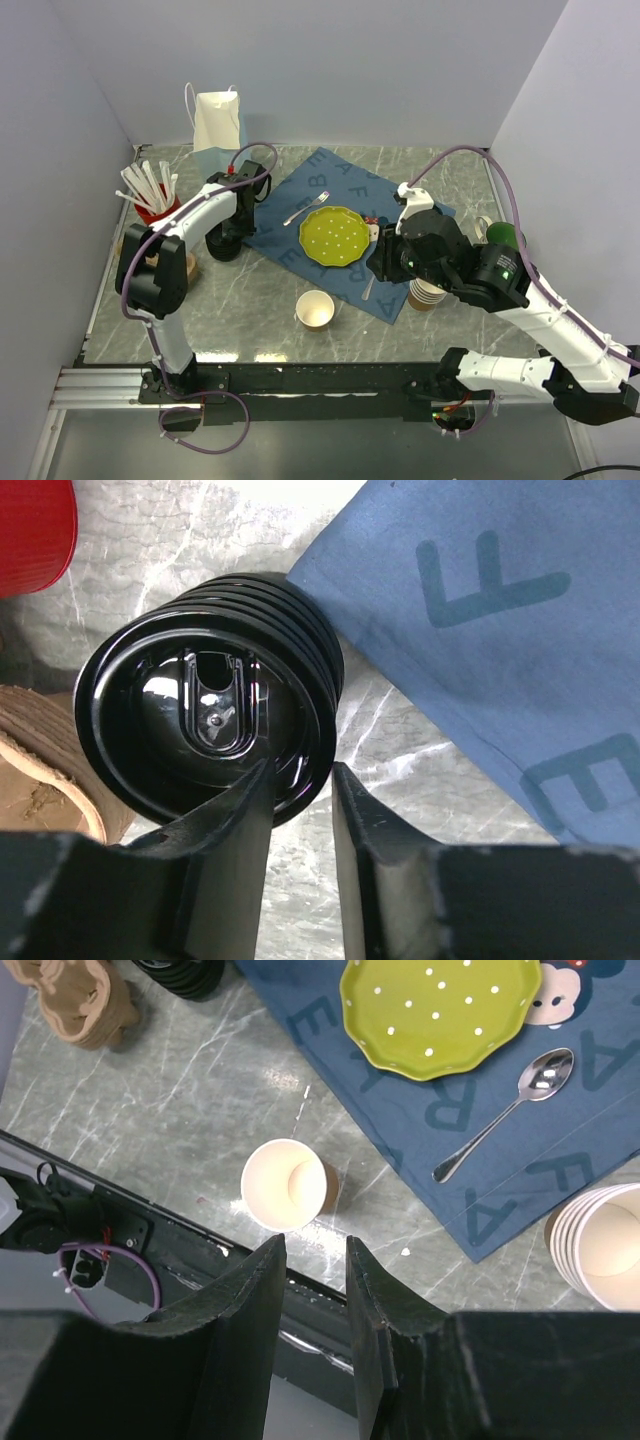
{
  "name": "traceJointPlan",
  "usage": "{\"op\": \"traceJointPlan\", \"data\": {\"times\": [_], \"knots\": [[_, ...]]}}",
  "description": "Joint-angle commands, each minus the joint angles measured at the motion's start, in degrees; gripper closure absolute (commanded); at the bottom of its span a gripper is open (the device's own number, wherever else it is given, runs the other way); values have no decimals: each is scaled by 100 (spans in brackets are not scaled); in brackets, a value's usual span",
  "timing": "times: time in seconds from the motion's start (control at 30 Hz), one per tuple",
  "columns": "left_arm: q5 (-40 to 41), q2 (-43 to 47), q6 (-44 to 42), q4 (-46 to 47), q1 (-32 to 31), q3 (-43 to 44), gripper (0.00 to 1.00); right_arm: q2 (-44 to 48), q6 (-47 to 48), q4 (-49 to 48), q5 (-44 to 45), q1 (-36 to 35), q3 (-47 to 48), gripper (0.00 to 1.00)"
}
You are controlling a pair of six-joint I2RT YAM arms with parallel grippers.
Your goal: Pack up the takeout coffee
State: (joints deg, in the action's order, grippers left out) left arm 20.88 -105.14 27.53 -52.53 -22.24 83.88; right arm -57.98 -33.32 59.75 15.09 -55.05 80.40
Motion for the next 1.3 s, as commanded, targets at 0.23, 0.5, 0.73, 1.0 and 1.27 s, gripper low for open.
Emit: {"op": "traceJointPlan", "data": {"times": [0.23,0.5,0.73,1.0,1.27], "knots": [[118,-173,-213,24,-8,260,73,-144,54,-112,205,64,283,62],[135,-199,-327,-160,-8,498,87,-319,89,-165,152,91,353,62],[91,-94,-327,-257,-17,542,94,-442,89,-218,99,117,406,62],[-129,169,-222,-433,-8,560,85,-451,27,-332,47,126,389,62],[109,29,-441,-152,-8,392,99,-495,19,-332,-6,135,450,62]]}}
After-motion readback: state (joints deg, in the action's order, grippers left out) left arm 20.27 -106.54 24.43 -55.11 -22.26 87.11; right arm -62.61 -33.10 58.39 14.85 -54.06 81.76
